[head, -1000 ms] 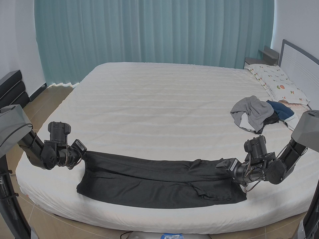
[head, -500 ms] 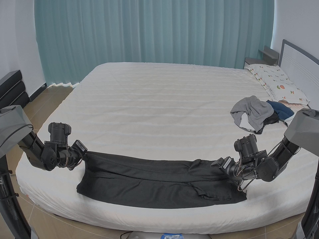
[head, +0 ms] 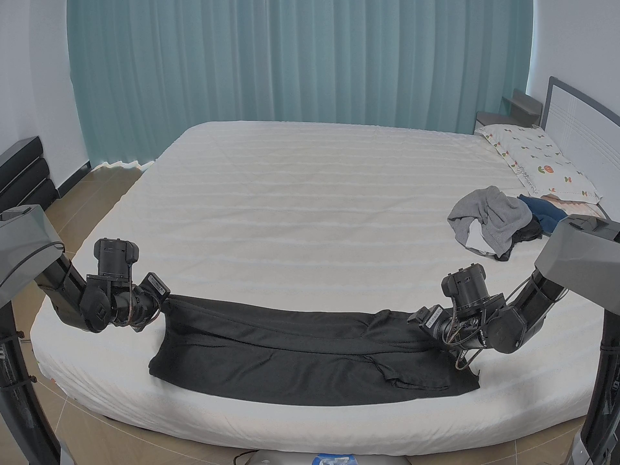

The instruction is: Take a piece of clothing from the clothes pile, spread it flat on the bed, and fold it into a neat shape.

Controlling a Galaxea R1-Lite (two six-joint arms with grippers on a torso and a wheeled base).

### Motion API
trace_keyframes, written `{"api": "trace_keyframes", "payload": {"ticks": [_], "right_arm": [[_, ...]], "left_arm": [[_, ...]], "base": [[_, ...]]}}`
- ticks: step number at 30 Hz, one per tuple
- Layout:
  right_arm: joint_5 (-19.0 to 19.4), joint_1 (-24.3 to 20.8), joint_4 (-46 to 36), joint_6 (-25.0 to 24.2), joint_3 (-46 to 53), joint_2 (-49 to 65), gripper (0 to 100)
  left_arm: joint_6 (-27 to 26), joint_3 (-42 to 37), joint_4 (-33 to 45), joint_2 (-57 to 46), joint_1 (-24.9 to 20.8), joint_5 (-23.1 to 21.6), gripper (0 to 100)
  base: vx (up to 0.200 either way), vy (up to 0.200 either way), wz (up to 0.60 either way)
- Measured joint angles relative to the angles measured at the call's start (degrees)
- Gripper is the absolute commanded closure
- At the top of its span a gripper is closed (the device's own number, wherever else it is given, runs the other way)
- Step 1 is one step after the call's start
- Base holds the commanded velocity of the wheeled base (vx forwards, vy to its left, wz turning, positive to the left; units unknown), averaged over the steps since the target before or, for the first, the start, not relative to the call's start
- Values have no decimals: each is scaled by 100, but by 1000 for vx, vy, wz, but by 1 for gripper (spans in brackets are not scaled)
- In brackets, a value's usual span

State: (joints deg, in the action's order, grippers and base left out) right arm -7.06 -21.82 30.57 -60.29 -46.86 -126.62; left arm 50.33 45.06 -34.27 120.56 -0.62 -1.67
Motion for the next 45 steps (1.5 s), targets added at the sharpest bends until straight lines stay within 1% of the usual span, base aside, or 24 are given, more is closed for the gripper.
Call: {"api": "trace_keyframes", "payload": {"ticks": [2, 3, 10, 24, 28, 32, 39, 45], "right_arm": [[2, 11, 24, 0, -57, -26, 0], [6, 20, 16, 2, -84, -44, 100], [6, 30, 7, -5, -96, -61, 100], [71, 101, -91, 77, 233, 207, 100], [208, 127, -22, 79, 244, 245, 100], [250, 145, -11, 79, 168, 308, 100], [294, 278, -4, 79, -317, 385, 100], [293, 444, 158, 51, -906, 352, 100]], "left_arm": [[0, 1, -2, 0, 0, 0, 100], [0, 4, -5, -2, 0, 0, 100], [2, 4, -5, -2, 0, 0, 100], [2, -5, -7, -2, 0, 0, 100], [0, -5, -7, -2, 0, 1, 100], [2, 33, -13, -2, -4, 1, 100], [5, 444, 15, 16, -9, 6, 100], [22, 1150, 15, 102, 46, 34, 100]], "base": [[0, 0, 0], [0, 0, 0], [0, 0, 0], [0, 0, 0], [0, 0, 0], [0, 0, 0], [0, 0, 0], [0, 0, 0]]}}
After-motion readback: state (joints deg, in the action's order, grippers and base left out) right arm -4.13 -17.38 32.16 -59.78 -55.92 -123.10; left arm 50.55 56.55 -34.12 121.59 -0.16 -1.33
